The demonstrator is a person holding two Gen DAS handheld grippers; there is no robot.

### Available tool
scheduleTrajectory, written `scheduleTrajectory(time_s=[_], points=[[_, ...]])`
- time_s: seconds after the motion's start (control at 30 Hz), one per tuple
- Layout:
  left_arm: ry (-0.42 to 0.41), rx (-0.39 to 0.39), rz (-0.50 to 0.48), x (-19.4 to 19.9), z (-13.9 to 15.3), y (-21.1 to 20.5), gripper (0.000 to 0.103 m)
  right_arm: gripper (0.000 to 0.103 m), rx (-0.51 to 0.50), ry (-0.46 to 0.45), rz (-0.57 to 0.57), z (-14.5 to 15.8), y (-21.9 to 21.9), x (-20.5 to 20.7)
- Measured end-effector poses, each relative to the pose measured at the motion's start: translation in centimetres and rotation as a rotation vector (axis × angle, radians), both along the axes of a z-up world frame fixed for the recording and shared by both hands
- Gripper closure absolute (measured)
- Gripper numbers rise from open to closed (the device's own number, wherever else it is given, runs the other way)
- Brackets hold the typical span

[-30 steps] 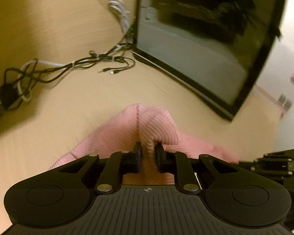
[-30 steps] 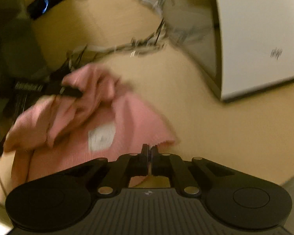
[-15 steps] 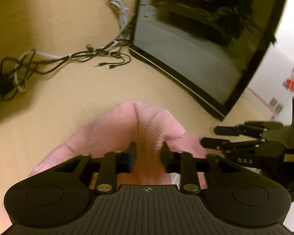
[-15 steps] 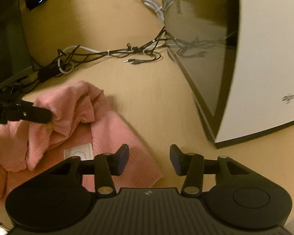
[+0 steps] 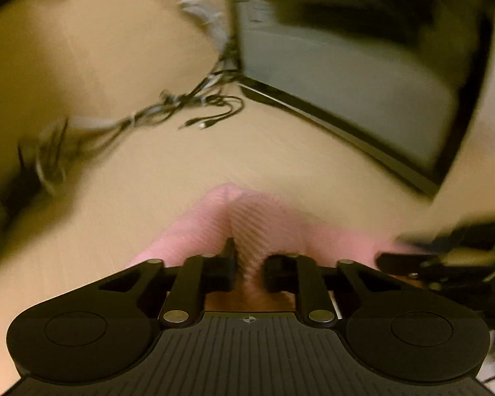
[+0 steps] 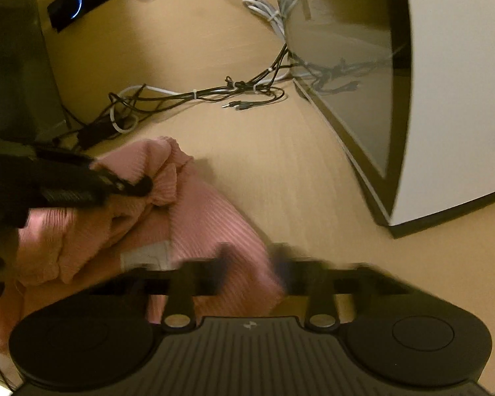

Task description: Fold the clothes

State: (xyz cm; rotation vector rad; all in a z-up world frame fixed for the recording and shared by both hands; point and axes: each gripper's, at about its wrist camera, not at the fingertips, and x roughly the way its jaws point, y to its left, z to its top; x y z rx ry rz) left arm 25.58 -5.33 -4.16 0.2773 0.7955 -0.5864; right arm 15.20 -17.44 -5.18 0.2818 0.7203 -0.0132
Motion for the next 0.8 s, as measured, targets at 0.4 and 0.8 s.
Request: scheduleTrajectory(time_s=[0.4, 0.8], points=[[0.183, -0.205, 0.021, 1.2, 3.0, 3.0, 0.088, 0.1, -0.642, -0.089, 0.759, 0.6, 10.0, -4.6], [0.369, -0.232, -0.065, -2.9, -1.7, 1.8, 0.032, 0.065, -0.611, -0.013, 0.796, 0.6, 10.3, -5.9]])
